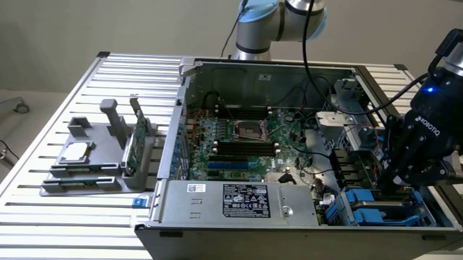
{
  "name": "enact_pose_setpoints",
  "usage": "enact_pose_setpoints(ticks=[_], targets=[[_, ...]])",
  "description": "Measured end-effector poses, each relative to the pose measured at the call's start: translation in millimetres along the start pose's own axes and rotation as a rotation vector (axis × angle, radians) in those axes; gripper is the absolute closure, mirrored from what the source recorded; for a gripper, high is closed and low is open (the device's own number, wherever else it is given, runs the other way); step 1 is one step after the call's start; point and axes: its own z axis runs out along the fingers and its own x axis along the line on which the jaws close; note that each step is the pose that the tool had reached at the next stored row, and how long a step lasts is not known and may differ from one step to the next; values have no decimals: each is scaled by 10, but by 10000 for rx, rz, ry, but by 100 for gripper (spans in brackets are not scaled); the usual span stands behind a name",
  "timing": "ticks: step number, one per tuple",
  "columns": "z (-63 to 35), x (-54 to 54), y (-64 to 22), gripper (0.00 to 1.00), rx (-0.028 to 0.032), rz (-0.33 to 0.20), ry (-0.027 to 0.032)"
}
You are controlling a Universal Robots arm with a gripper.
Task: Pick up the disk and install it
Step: 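Insert the second disk wire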
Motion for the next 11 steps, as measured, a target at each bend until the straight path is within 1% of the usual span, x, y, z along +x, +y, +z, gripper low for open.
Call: enact_pose_setpoints(ticks=[11], targets=[[2, 0, -10, 84, -16, -74, -6]])
